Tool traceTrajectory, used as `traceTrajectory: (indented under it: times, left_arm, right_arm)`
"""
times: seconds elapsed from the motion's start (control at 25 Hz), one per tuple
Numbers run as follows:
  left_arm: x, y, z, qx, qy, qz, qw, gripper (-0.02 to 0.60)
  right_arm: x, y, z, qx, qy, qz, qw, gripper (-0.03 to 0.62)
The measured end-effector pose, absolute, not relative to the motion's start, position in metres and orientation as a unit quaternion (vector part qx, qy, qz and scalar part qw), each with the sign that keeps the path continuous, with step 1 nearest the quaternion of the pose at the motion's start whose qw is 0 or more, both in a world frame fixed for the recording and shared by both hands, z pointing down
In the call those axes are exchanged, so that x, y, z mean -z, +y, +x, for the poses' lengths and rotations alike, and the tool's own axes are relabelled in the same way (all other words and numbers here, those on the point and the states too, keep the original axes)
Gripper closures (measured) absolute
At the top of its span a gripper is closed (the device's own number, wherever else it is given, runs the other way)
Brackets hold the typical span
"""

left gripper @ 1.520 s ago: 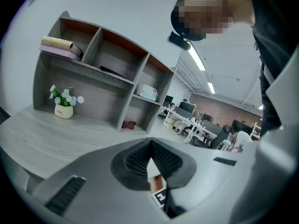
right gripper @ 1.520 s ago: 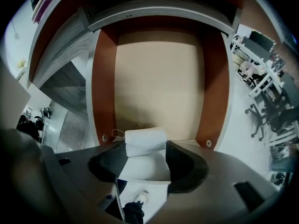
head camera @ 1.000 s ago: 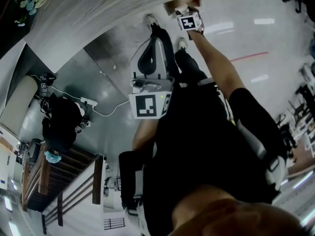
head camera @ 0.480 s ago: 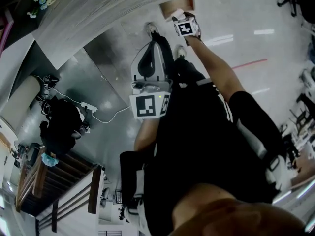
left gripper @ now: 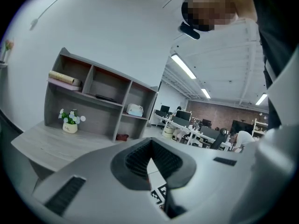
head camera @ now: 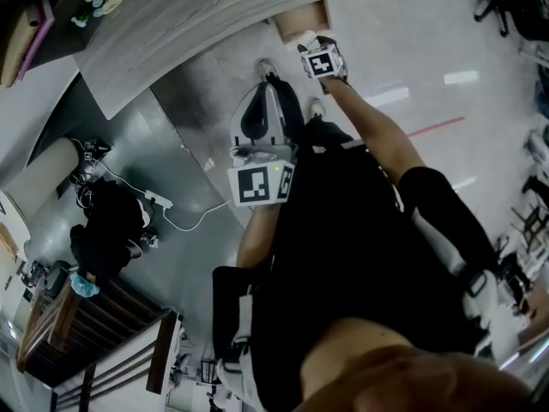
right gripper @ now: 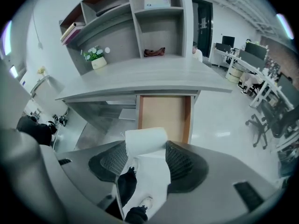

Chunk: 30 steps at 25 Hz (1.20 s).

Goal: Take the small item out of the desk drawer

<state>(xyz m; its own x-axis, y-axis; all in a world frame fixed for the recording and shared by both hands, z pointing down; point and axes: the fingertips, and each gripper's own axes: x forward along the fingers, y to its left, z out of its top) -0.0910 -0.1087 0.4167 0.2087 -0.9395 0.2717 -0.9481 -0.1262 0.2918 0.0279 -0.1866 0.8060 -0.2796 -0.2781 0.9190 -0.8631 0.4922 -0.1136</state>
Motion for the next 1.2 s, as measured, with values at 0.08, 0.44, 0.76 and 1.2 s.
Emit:
traceTrajectory:
  times: [0.08, 0.44, 0.76, 1.2]
  left_arm:
    - [-0.41, -0.103, -0.09, -0.006, -0.631, 0.75, 0.197, 0.583]
    - [-0.384, -0.069, -0.066, -0.011, -0.635, 0.755, 0.16, 0.583]
    - [-0.365, -0.028, -0.035, -0.004, -0.645, 0.75, 0.149, 0.583]
    - [-0.35, 0.008, -0.016, -0.01, -0.662, 0.735, 0.145, 0.583]
  right_arm:
    - [-0.795, -0.185, 0.029, -0.314, -0.735, 0.394, 0.454, 0.344]
    - [-0.744, -0.16, 0.037, -0.313, -0.758, 0.39, 0.419, 0.344]
    - [-0.707, -0.136, 0.061, -0.291, -0.775, 0.389, 0.405, 0.344]
    - [-0.68, -0.102, 0.079, -0.282, -0.795, 0.365, 0.393, 0.344]
